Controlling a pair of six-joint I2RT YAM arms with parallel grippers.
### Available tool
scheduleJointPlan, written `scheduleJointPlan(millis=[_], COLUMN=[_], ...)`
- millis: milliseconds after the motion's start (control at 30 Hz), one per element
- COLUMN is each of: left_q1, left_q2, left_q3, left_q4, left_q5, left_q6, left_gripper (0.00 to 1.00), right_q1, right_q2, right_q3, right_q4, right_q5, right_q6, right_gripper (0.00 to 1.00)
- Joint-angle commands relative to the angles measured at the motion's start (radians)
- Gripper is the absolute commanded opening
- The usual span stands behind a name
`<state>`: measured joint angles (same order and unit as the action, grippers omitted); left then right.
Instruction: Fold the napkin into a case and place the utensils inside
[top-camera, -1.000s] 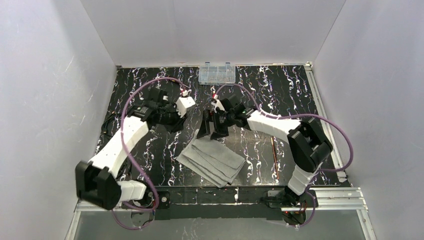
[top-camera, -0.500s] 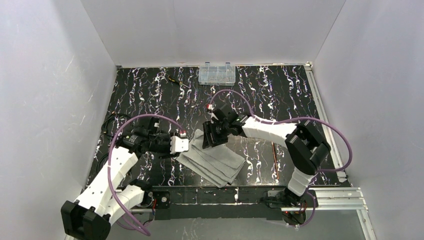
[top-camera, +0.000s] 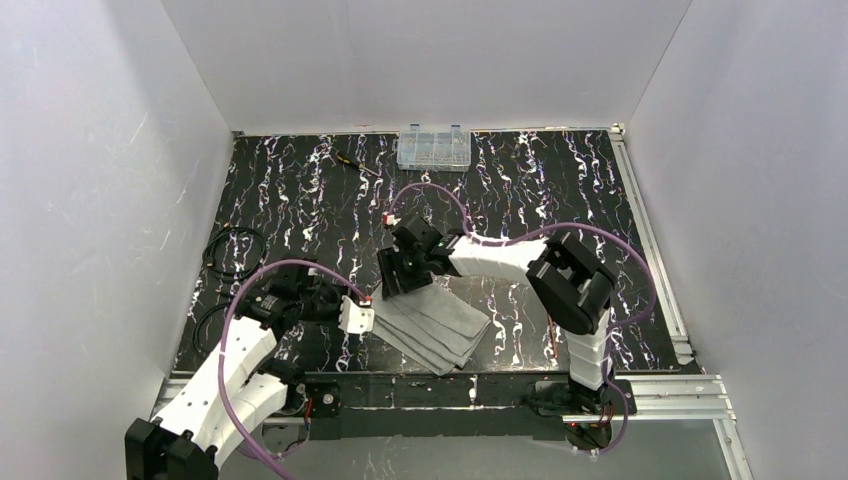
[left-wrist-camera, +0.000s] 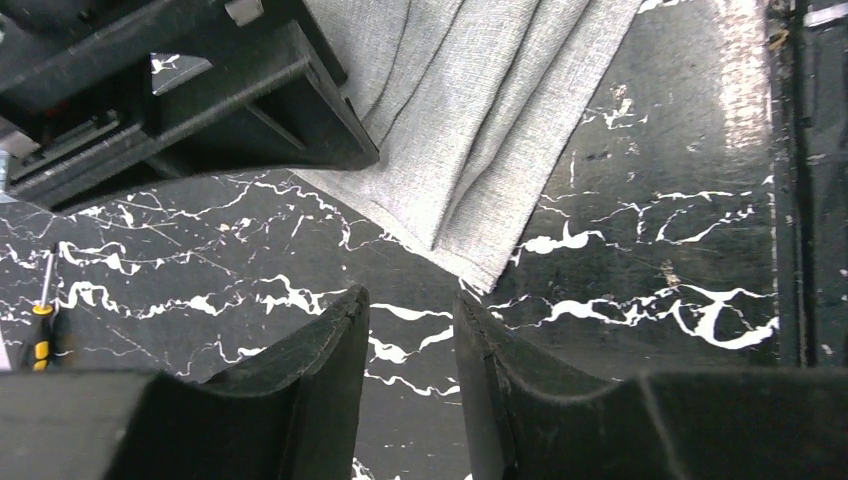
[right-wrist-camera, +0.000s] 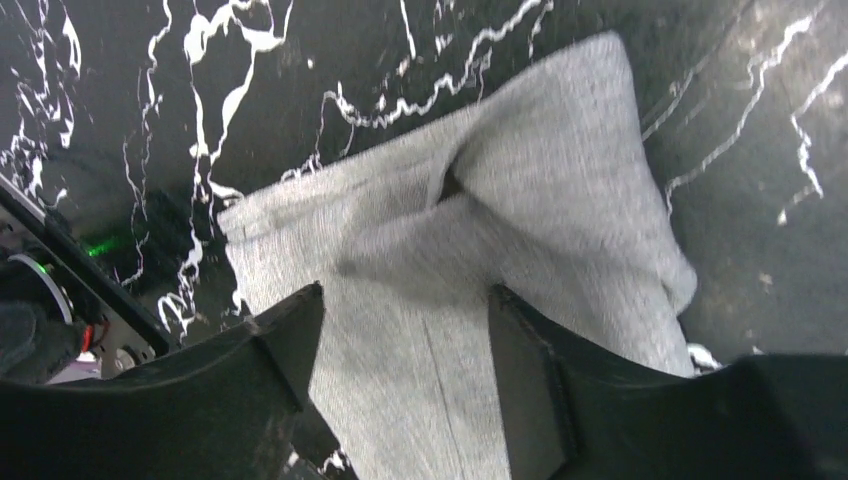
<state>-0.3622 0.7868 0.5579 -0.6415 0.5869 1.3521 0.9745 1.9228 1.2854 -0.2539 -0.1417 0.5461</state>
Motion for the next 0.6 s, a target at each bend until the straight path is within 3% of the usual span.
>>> scheduleJointPlan(millis=[0, 100, 267, 367, 467, 533, 567], left_q1=[-0.003, -0.002, -0.005, -0.007, -0.013, -0.018, -0.020], left_q2=[0.005, 0.002, 0.004, 0.010, 0.017, 0.030, 0.039], left_q3=[0.007, -0.003, -0.023, -0.036, -0.047, -0.050, -0.050], left_q4=[0.021, 0.022, 0.021, 0.022, 0.023, 0.023, 0.024], left_q5=[0.007, 0.010, 0.024, 0.022, 0.020, 0.019, 0.019], left_q6=[0.029, 0.041, 0.069, 0.091, 0.125, 0.149, 0.160], left_gripper=[0.35, 0.34, 0.33, 0.32, 0.37, 0.40, 0.41], right_q1=[-0.006, -0.004, -0.005, -0.006, -0.005, -0.006, -0.007], right_q2=[0.059, 0.079, 0.081, 0.075, 0.042, -0.007, -0.037], right_q3=[0.065, 0.088, 0.096, 0.113, 0.140, 0.123, 0.108], right_q4=[0.054, 0.052, 0.067, 0.080, 0.030, -0.001, -0.029], right_q5=[-0.024, -0.026, -0.012, -0.022, -0.002, 0.036, 0.063], right_q6=[0.018, 0.025, 0.044, 0.048, -0.006, -0.062, -0.085], right_gripper=[0.64, 0.52, 0.42, 0.42, 0.61, 0.96, 0.98])
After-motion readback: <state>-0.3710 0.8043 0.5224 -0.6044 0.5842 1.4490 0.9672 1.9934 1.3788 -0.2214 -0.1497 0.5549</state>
